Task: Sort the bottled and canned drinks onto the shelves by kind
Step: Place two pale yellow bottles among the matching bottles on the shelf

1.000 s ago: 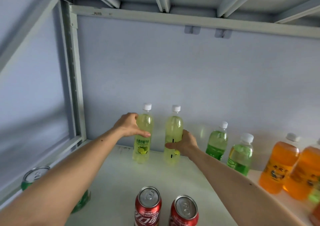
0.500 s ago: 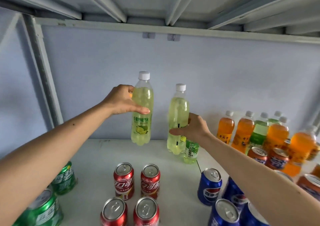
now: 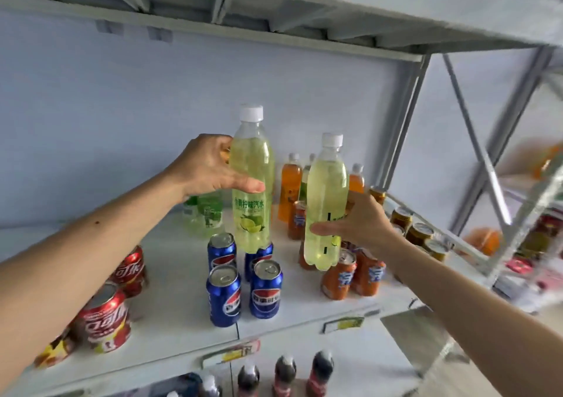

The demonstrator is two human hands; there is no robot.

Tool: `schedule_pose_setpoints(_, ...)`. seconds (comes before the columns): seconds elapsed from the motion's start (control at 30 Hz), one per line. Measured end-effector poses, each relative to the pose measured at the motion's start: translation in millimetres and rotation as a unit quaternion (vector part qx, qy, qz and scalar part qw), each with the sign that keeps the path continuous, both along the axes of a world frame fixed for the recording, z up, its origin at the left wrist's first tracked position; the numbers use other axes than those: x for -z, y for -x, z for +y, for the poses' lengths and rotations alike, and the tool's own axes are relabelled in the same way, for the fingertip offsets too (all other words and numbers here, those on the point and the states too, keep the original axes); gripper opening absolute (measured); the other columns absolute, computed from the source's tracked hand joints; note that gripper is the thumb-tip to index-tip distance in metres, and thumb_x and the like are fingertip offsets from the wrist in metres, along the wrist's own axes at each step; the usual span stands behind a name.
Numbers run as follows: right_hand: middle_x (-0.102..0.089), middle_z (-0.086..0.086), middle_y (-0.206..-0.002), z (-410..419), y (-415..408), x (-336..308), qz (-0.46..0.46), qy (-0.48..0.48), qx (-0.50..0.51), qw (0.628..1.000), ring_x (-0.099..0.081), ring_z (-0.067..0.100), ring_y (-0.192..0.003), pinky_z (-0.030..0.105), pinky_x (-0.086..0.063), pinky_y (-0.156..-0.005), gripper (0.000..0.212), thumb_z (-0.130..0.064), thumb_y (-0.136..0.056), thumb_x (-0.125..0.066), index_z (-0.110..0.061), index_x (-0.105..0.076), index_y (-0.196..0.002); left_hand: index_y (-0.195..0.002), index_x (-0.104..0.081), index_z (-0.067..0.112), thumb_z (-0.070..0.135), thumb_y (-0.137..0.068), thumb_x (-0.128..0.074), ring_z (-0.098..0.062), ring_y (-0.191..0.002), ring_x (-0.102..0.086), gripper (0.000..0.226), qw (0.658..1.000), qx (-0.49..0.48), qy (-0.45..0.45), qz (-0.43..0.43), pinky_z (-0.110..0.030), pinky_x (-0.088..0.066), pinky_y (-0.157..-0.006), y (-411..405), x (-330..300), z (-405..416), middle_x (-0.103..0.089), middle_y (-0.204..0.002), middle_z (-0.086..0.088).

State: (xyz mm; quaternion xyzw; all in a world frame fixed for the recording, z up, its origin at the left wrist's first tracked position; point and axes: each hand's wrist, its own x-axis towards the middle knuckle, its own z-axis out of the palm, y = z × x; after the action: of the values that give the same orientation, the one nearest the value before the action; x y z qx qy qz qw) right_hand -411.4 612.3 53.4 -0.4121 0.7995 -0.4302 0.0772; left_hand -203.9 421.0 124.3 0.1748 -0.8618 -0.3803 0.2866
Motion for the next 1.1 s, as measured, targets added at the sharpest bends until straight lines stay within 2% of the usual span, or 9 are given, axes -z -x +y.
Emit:
schedule_pose_setpoints(0.1,-0.073,-0.013,-0.085,57.0,28.3,5.0,-0.012,-0.001,0.031,0.999,-0.068,0.004,-0.080,0.021,-0.052,-0.067,0.055,-0.036,-0.048,-0.095,-0.029,-0.070,-0.097,-0.109,-0.071,0.015,0.027,-0.049,-0.091,-0.006,-0.094,-0.072,0.064,0.999,0.042,-0.013,0.000,-0.030,-0.055,-0.088,42.8,7.3,44.6,-0.075,-0.104,0.005)
schedule_pose_setpoints(0.27,-0.072,-0.012,-0.074,136.3,79.9,14.9,-0.016,0.002,0.093,0.996,-0.068,0.008,-0.069,0.030,-0.057,-0.063,0.043,-0.032,-0.048,-0.096,-0.037,-0.064,-0.076,-0.109,-0.071,0.017,0.038,-0.042,-0.092,-0.009,-0.093,-0.072,0.073,0.994,0.104,-0.019,-0.017,-0.037,-0.057,-0.088,122.2,17.2,106.6,-0.076,-0.102,0.006)
schedule_pose_setpoints(0.33,-0.072,-0.012,-0.078,165.2,101.1,17.4,-0.018,0.007,0.115,0.993,-0.067,0.009,-0.072,0.028,-0.056,-0.060,0.044,-0.030,-0.049,-0.095,-0.035,-0.065,-0.081,-0.108,-0.070,0.019,0.036,-0.042,-0.094,-0.010,-0.092,-0.072,0.073,0.992,0.124,-0.022,-0.019,-0.039,-0.058,-0.087,157.5,19.5,126.7,-0.076,-0.100,0.006)
schedule_pose_setpoints(0.47,-0.073,-0.013,-0.085,215.1,145.2,22.2,-0.011,0.011,0.173,0.985,-0.069,0.010,-0.084,0.032,-0.056,-0.076,0.059,-0.043,-0.039,-0.092,-0.032,-0.070,-0.092,-0.105,-0.069,0.021,0.033,-0.047,-0.094,-0.009,-0.088,-0.073,0.064,0.986,0.169,-0.003,-0.010,-0.039,-0.059,-0.084,223.5,18.8,166.6,-0.076,-0.096,0.006)
schedule_pose_setpoints(0.67,-0.074,-0.007,-0.091,286.6,211.8,21.8,-0.020,0.021,0.249,0.968,-0.069,0.013,-0.085,0.035,-0.057,-0.080,0.065,-0.031,-0.045,-0.096,-0.018,-0.072,-0.104,-0.105,-0.068,0.023,0.030,-0.055,-0.093,-0.006,-0.087,-0.072,0.056,0.968,0.249,0.012,-0.016,-0.032,-0.060,-0.081,320.4,8.9,230.5,-0.075,-0.096,0.008)
schedule_pose_setpoints(0.77,-0.075,-0.008,-0.087,322.5,244.8,23.2,-0.021,0.032,0.276,0.960,-0.070,0.015,-0.084,0.041,-0.058,-0.081,0.058,-0.032,-0.044,-0.096,-0.024,-0.074,-0.096,-0.093,-0.065,0.032,0.029,-0.056,-0.092,-0.001,-0.081,-0.071,0.046,0.960,0.280,0.019,-0.016,-0.025,-0.059,-0.076,362.9,6.6,269.7,-0.074,-0.093,0.012)
schedule_pose_setpoints(0.83,-0.075,-0.009,-0.082,348.4,266.9,22.9,-0.022,0.042,0.282,0.958,-0.070,0.013,-0.081,0.041,-0.059,-0.079,0.050,-0.030,-0.044,-0.096,-0.029,-0.073,-0.088,-0.095,-0.068,0.029,0.030,-0.056,-0.092,-0.004,-0.083,-0.072,0.047,0.956,0.291,0.017,-0.015,-0.028,-0.059,-0.078,392.8,8.8,296.2,-0.075,-0.094,0.009)
schedule_pose_setpoints(0.93,-0.073,-0.011,-0.084,387.2,300.1,22.6,-0.016,0.046,0.277,0.960,-0.068,0.011,-0.081,0.037,-0.058,-0.078,0.048,-0.024,-0.049,-0.096,-0.030,-0.069,-0.088,-0.104,-0.069,0.022,0.031,-0.056,-0.092,-0.008,-0.087,-0.072,0.054,0.955,0.296,0.009,-0.012,-0.032,-0.060,-0.081,433.6,14.8,333.6,-0.075,-0.097,0.007)
schedule_pose_setpoints(1.1,-0.071,-0.012,-0.085,457.5,366.5,24.3,-0.016,0.030,0.281,0.959,-0.066,0.007,-0.081,0.030,-0.055,-0.073,0.047,-0.024,-0.050,-0.096,-0.028,-0.071,-0.090,-0.102,-0.069,0.025,0.031,-0.052,-0.093,-0.008,-0.086,-0.073,0.055,0.956,0.292,-0.013,-0.012,-0.035,-0.060,-0.082,503.1,24.2,398.1,-0.076,-0.096,0.006)
